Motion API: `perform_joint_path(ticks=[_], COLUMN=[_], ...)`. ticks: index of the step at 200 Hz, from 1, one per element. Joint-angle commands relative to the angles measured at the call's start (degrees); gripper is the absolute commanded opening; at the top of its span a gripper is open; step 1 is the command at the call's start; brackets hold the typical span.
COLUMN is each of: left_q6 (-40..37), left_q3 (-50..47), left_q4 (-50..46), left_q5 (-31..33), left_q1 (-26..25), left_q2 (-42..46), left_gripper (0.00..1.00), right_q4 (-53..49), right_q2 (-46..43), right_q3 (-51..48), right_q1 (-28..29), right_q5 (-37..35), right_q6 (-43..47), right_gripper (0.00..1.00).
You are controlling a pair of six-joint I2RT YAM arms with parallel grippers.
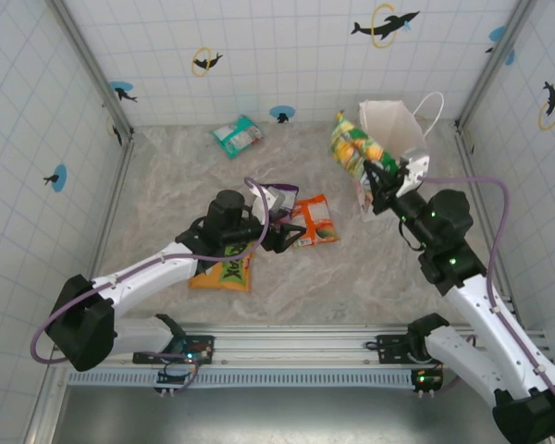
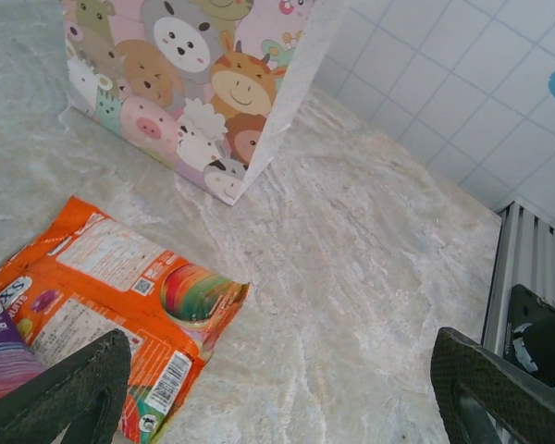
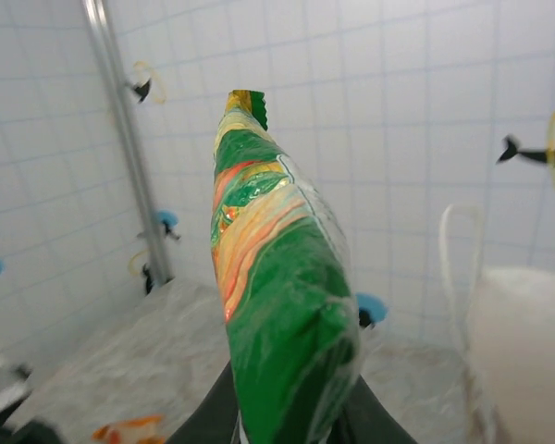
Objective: Place the snacks into the paper bag
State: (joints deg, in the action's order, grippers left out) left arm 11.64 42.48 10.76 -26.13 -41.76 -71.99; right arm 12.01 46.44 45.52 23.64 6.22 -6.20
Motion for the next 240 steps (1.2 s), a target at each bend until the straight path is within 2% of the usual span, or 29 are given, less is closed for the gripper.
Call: perform_joint_path(ticks=[1,47,89,137,178,194,218,240], left_q6=[0.84,0.35,-1.44,-0.55,-1.27,-1.61,-1.41,-0.96], left_q3=[2.23,3.00,4.78,4.81,4.43,4.47,4.81,5.07], left_q4=[-0.92,-2.14,-3.78,-3.60,-4.35,-4.45,-4.68,-4.85], left_q5=[1.21,2.02,3.15,3.11,4.42,4.51,4.60,5.02], left_q1=[0.36,0.36,0.36,0.36,0.36,0.36,0.36,0.36], left_q2=[-0.16,-0.69,-1.61,-2.22,-1.57,-1.73,-2.15,-2.37], left_gripper=[0.86,0.85,0.85,0.83,0.83,0.83,0.83,0.83], right_q4=[4.64,8.87,11.45,17.03,18.65,18.63,16.76,14.69], right_q2=[2.60,9.80,17.36,26.31,29.72,30.11,29.44,27.98], right_q3=[6.08,11.54,12.49,12.37,11.91,11.65,11.72,11.74], right_q1=[-2.01,-11.25,-18.98,-20.73,-20.91,-20.91,-20.91,-20.95], right_q5=[-5.03,-9.50,-5.76,-0.22,0.38,0.29,-0.60,-1.52], right_q6=[2.85,-1.27,-8.24,-14.12,-15.53,-16.02,-16.75,-16.06], right_gripper=[0.10,0.10,0.12,0.11,0.12,0.19,0.39,0.45])
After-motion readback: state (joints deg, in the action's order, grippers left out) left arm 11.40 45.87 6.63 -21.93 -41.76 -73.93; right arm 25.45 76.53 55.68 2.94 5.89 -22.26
